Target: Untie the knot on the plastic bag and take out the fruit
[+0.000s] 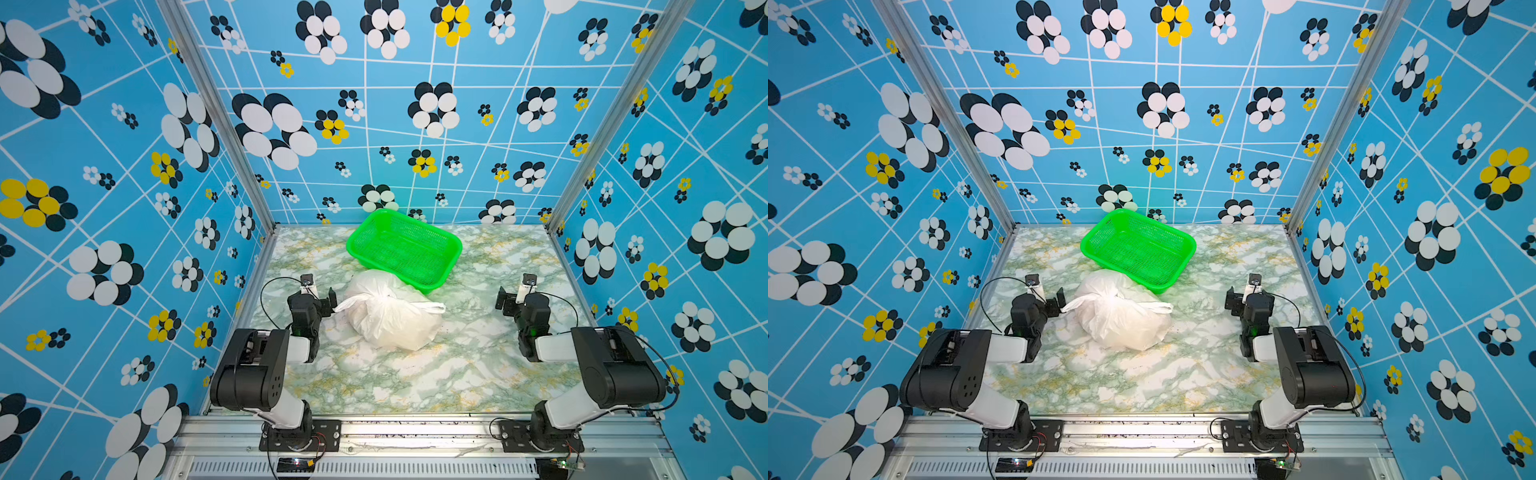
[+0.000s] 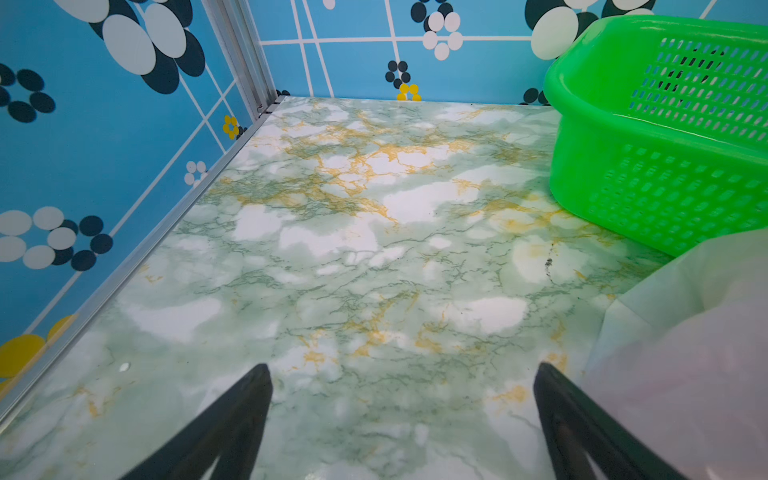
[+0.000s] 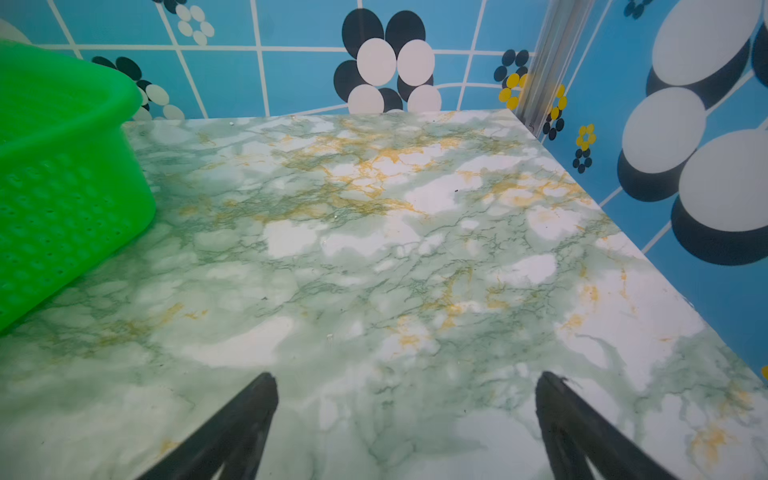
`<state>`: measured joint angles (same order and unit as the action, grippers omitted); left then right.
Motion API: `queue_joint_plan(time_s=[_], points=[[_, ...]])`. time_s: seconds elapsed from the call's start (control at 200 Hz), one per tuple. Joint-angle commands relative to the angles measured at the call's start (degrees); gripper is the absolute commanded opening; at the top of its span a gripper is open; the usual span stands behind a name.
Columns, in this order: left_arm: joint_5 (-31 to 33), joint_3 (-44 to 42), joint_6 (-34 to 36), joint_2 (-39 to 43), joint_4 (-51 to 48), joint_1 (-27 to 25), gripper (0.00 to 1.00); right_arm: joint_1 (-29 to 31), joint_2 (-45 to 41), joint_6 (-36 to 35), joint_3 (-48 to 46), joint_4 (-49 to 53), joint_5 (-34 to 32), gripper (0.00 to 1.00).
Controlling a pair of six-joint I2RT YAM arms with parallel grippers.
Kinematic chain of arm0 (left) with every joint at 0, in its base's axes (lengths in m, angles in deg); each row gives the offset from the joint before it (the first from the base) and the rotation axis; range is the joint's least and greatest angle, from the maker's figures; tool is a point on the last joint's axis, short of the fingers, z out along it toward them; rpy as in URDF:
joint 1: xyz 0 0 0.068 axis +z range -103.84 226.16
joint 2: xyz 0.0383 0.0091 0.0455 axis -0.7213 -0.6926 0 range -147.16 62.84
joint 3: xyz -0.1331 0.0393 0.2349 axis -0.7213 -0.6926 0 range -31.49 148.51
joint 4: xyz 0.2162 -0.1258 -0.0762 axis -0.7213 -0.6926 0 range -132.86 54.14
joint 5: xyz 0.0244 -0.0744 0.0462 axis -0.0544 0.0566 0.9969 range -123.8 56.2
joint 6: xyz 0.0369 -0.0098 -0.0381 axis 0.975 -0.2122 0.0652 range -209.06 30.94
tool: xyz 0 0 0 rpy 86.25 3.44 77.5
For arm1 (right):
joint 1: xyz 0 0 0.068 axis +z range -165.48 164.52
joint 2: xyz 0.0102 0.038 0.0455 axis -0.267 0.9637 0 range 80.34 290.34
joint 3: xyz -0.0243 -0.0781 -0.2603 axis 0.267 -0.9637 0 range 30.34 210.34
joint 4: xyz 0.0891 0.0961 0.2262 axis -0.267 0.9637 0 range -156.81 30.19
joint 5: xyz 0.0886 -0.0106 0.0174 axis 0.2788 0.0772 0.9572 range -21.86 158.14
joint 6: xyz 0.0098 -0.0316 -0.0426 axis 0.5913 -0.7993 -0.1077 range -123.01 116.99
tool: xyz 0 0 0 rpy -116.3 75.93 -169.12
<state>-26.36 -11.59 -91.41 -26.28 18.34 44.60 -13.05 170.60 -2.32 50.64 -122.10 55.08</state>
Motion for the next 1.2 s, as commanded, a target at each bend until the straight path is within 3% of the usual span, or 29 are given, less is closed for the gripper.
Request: queue_joint_plan(time_s=[0.0,0.795,1.045,1.194], points=[[-0.2,1.0,0.6,0.5,0.2,-0.3,0.99,-0.1,-1.0,0.5,1.0,0.8,0.7,0.99],[-0.1,1.1,0.7,0.5,0.1,-0.4,0.99,-0.1,-1.0,0.5,0.8,0.5,0.6,0.99],[-0.1,1.0,0.8,0.5,0.2,-0.4,0.99,-0.1,-1.3,2.5,-2.5,-5.6,-4.9,0.99],[-1.2,1.1,2.0,2.9,-1.1,-0.8,0.99,0.1,-4.5,2.2,-2.3,-2.8,-5.3,0.99]])
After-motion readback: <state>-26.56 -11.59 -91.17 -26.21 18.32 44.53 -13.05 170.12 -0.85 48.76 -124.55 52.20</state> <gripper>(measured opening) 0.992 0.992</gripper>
